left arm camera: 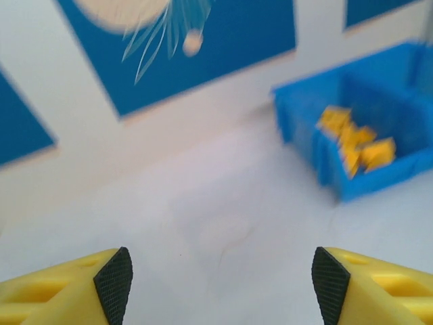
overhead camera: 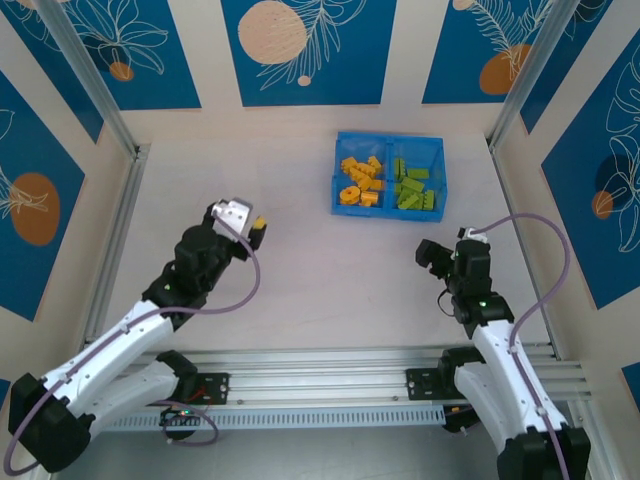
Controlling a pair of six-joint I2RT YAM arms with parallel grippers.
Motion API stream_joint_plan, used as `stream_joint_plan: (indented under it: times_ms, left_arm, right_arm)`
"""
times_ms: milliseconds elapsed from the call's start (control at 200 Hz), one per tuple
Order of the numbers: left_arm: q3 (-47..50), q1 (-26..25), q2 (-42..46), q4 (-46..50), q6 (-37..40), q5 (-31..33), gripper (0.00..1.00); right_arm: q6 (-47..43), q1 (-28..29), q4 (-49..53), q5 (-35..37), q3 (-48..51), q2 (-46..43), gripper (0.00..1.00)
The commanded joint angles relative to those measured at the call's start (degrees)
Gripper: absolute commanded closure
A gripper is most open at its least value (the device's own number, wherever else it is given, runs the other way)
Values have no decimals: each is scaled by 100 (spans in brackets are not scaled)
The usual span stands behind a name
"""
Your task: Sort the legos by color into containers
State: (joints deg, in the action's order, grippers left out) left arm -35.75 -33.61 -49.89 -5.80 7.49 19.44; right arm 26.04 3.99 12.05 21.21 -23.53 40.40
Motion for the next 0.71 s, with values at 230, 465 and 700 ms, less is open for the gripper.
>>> stream_joint_plan:
  times_ms: [230,465,700]
  left_arm:
    - [1283,1251,69,-828,-530,685,0]
    - [1563,2347,-1226,-2249,-749,-395,0]
    - [1253,2879,-3397,-3838,-603,-1110,0]
  right_arm:
    - [-1358,-397,-4643,-532,408,2882,5]
    - [-1942,-250,-6159,-991,104,4721,8]
    - [-1809,-198,-6172,-458,143,4684,0]
